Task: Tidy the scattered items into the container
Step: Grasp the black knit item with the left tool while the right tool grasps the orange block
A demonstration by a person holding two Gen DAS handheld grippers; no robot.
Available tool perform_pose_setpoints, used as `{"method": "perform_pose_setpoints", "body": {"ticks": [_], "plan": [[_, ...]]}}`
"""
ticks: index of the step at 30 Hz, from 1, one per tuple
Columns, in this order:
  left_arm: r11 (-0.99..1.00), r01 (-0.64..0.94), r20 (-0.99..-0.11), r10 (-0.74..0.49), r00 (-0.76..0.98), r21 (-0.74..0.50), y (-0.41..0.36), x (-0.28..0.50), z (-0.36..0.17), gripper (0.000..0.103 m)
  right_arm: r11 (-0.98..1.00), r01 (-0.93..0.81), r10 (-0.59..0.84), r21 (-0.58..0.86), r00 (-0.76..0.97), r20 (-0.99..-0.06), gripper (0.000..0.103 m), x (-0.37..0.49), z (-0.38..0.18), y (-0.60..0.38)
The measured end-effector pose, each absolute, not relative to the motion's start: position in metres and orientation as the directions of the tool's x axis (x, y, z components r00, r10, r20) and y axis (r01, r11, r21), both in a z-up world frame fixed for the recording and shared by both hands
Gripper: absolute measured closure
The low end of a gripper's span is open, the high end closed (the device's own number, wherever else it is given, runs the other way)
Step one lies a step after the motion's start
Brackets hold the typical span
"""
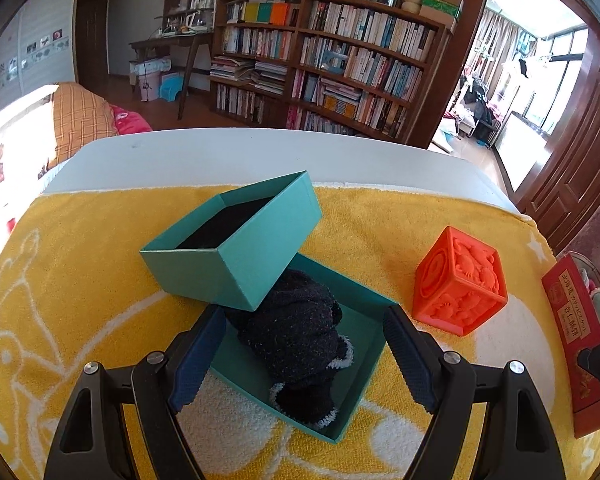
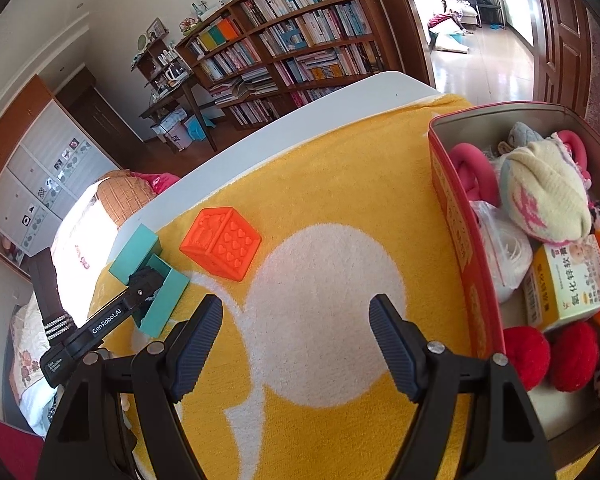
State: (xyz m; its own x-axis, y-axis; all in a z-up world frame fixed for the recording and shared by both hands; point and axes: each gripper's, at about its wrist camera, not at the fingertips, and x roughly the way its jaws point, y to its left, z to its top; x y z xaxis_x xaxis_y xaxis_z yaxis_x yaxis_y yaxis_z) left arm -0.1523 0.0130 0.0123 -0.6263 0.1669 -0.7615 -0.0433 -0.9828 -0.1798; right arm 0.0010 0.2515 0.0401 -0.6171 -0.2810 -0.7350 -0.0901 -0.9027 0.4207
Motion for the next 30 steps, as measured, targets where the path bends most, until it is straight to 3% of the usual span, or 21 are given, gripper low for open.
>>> {"method": "perform_pose_setpoints", "body": {"ticks": [3, 4, 5, 6, 20, 30], "plan": [[-0.983, -0.047, -0.756, 0.166, -0.633, -0.177, 0.013, -0.153, 0.011, 0.025, -0.903, -0.094, -0.28, 0.42, -0.612, -0.739, 0.024, -0.001, 0.037, 0.252], [-0.982, -0.044, -0.757, 0.168, -0.632, -0.182, 0.011, -0.154, 0.01, 0.03, -0.904, -0.092, -0.28, 0.417, -0.611, -0.741, 0.024, -0.002, 0.037, 0.251], [-0.982, -0.042, -0.768, 0.171, -0.617, -0.185, 0.01, -0.155, 0.006, 0.047, -0.907, -0.09, -0.276, 0.411, -0.611, -0.742, 0.024, -0.002, 0.037, 0.25], [-0.98, -0.042, -0.772, 0.18, -0.609, -0.195, 0.008, -0.155, 0.003, 0.05, -0.911, -0.084, -0.271, 0.403, -0.612, -0.742, 0.024, -0.002, 0.037, 0.249], [-0.953, -0.095, -0.674, 0.271, -0.687, -0.288, -0.002, -0.129, 0.053, 0.051, -0.947, -0.011, -0.247, 0.321, -0.615, -0.749, 0.024, -0.034, 0.047, 0.203], [-0.937, -0.06, -0.631, 0.278, -0.724, -0.344, -0.028, -0.126, 0.075, 0.051, -0.935, -0.042, -0.265, 0.352, -0.574, -0.775, 0.024, -0.092, 0.035, 0.164]]}}
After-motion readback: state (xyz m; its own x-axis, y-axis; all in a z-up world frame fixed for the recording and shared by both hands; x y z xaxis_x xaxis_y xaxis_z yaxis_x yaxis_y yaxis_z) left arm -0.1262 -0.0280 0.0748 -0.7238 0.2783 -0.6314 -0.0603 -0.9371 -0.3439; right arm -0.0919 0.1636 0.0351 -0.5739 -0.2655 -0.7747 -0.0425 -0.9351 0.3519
